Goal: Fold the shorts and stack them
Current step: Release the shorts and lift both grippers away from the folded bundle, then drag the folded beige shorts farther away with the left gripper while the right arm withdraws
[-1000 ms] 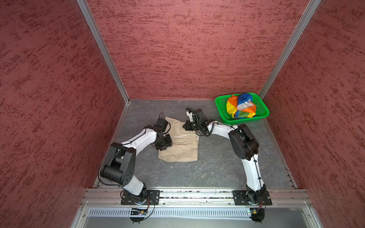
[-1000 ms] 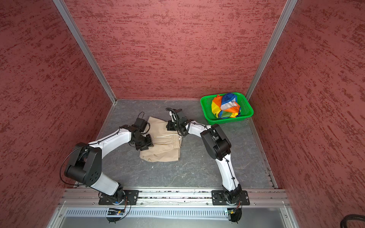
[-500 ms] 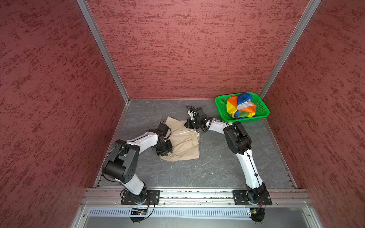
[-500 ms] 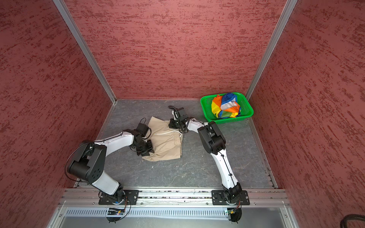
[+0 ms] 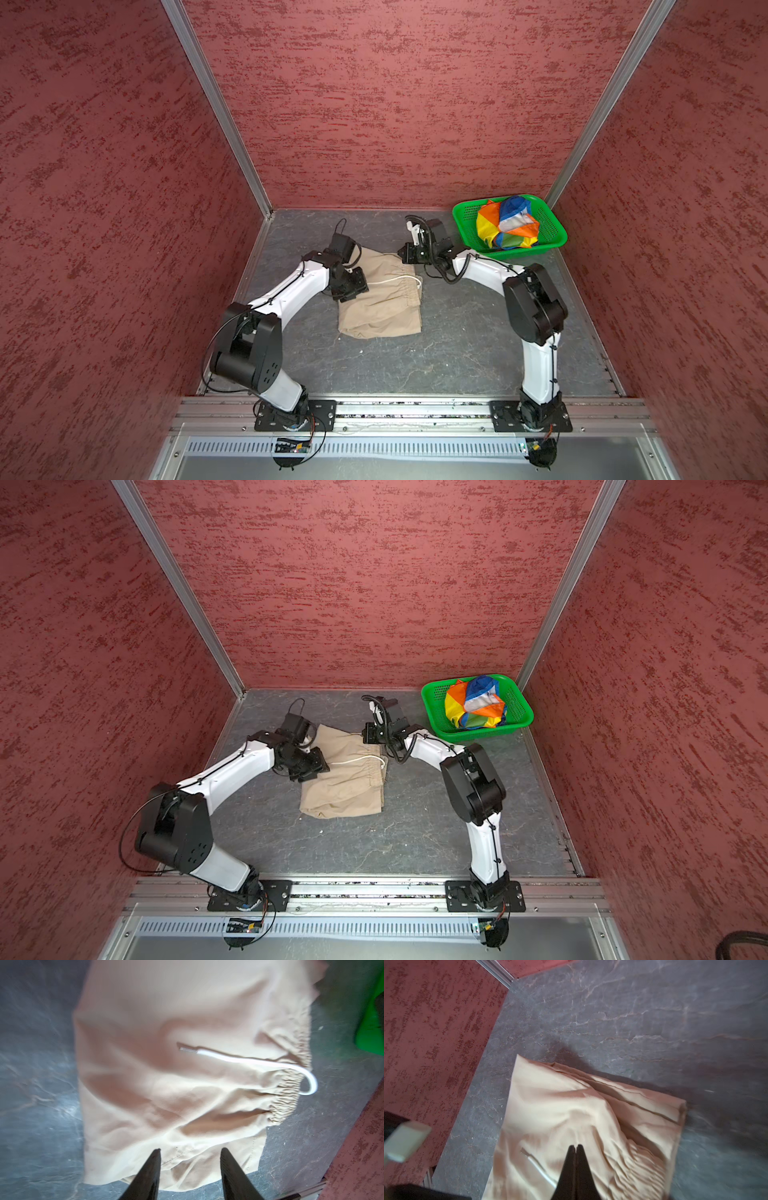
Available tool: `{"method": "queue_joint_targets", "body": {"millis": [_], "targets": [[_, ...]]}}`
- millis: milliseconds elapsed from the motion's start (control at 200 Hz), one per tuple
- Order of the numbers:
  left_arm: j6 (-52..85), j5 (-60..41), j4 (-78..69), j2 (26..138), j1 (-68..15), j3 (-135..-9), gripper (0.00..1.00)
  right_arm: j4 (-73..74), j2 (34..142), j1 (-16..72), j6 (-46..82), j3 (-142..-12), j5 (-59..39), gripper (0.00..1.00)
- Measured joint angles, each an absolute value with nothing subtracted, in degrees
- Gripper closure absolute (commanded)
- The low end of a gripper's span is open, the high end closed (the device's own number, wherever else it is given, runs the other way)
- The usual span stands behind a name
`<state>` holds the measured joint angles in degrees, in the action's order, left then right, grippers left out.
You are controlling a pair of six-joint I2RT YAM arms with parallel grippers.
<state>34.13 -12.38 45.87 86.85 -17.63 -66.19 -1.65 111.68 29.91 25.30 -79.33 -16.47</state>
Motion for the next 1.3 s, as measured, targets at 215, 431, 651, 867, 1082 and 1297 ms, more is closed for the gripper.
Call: {"method": "queue_joint_targets", "body": {"millis": [215, 431, 651, 867, 1082, 1297], "targets": [[32.7, -7.5, 44.6, 77.5, -12.4, -65.6, 0.28, 7.9, 96.9, 29.9, 23.9, -63.4, -10.3, 0.95], [33.9, -7.8, 38.7, 77.3, -7.5, -59.1, 0.30, 16.9, 86.3, 29.9, 23.7, -48.8, -9.4, 0.84], [34.5, -7.3, 37.3, 85.0, -6.8, -58.9, 0.29, 18.5, 77.0, 29.9, 25.0, -41.3, -3.5, 0.74], [35.3, -6.1, 36.7, 89.0, -6.7, -58.9, 0.28, 18.0, 74.2, 29.9, 26.2, -37.3, 1.1, 0.63], [35.3, -6.0, 34.7, 90.7, -6.8, -58.8, 0.29, 17.3, 74.2, 29.9, 26.7, -37.3, 2.2, 0.63], [35.3, -6.0, 33.3, 92.9, -7.3, -58.4, 0.29, 17.5, 74.2, 29.9, 26.9, -36.5, 2.8, 0.62]]}}
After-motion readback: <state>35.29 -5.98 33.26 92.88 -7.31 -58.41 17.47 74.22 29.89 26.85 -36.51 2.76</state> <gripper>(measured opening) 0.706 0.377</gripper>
